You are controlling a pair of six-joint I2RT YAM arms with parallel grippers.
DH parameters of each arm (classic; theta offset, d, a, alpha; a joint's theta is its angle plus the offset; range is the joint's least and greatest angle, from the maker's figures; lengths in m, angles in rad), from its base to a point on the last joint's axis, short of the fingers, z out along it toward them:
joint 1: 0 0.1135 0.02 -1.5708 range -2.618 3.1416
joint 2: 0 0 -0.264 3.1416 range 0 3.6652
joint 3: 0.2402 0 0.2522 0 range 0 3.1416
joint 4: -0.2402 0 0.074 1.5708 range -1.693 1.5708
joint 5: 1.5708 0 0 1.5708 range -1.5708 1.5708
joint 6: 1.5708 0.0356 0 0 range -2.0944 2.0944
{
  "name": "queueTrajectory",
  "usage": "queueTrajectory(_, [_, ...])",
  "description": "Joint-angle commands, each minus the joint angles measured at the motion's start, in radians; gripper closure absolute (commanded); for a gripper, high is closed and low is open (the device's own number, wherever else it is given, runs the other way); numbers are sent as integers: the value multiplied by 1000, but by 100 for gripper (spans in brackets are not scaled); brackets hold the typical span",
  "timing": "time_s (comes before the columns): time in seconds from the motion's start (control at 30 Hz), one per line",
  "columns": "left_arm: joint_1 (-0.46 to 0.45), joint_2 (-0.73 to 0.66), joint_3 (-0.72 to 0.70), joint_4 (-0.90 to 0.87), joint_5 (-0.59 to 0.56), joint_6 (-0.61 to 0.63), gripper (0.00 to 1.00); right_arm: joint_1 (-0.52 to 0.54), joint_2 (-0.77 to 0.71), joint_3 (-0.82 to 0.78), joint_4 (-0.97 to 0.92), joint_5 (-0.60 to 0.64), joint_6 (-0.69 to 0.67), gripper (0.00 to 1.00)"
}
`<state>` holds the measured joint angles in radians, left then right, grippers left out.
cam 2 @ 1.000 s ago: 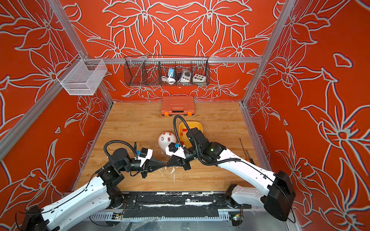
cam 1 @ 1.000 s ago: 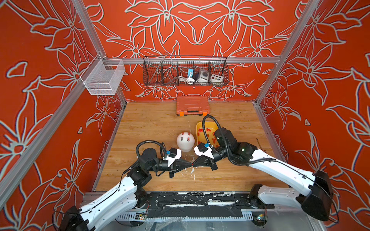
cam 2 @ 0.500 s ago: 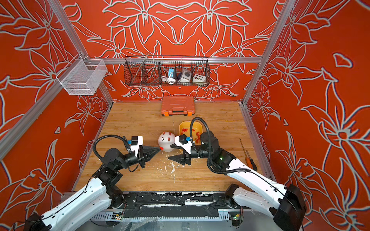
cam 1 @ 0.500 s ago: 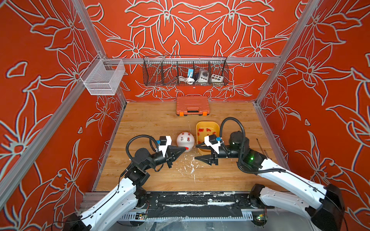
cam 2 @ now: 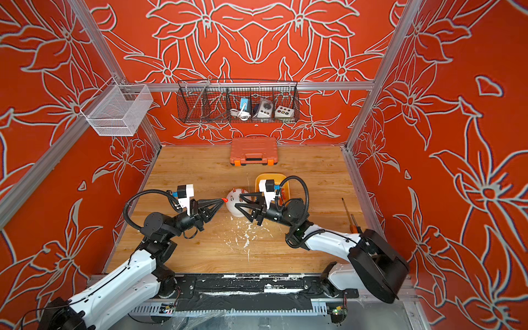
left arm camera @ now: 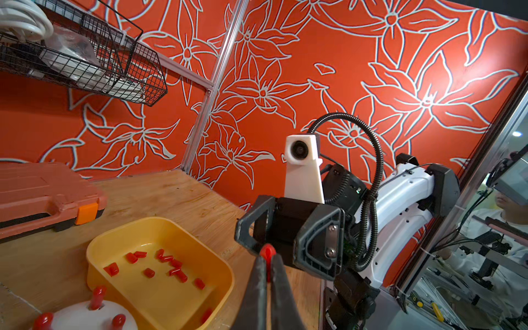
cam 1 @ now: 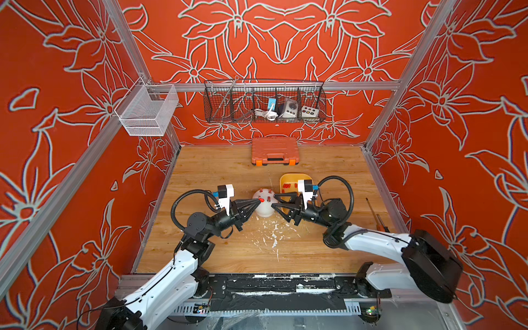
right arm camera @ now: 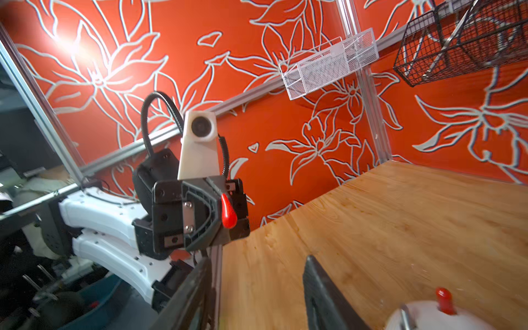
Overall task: Cover the protruding screws with screw protection sleeves
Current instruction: Pick up the screw protection sleeve from the storage box.
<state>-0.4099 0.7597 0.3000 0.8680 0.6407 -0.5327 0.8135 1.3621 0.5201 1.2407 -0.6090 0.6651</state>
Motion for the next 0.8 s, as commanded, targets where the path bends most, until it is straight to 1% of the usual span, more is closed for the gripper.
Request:
queueTrajectory(0.0, [8,-2,9,45,17,-15,100,11,54,79,171,-91,141,54])
queueTrajectory(0.03, [8,-3,9,48,20,-16,100,15,57,83,171,-89,143,54])
queueTrajectory(0.13, [8,-15,-1,46,15,-16,100,18,67,94,169,-90,146,48])
queueTrajectory(0.23, [8,-35,-2,13,3,1,100,19,92,118,171,-118,171,47])
queueTrajectory(0.3, [8,-48,-11,12,-12,4,100,23,112,139,171,-140,188,48])
queueTrajectory(0.33, [8,-55,-13,12,-16,5,100,26,118,143,171,-144,189,51])
queueTrajectory(0.43, [8,-66,-10,-9,-15,15,100,32,122,143,171,-139,187,54])
queueTrajectory(0.6, [8,-69,-14,-9,-13,15,100,42,154,175,171,-176,216,52])
queueTrajectory(0.77, [8,-79,-24,-10,-26,17,100,59,150,179,170,-190,193,53])
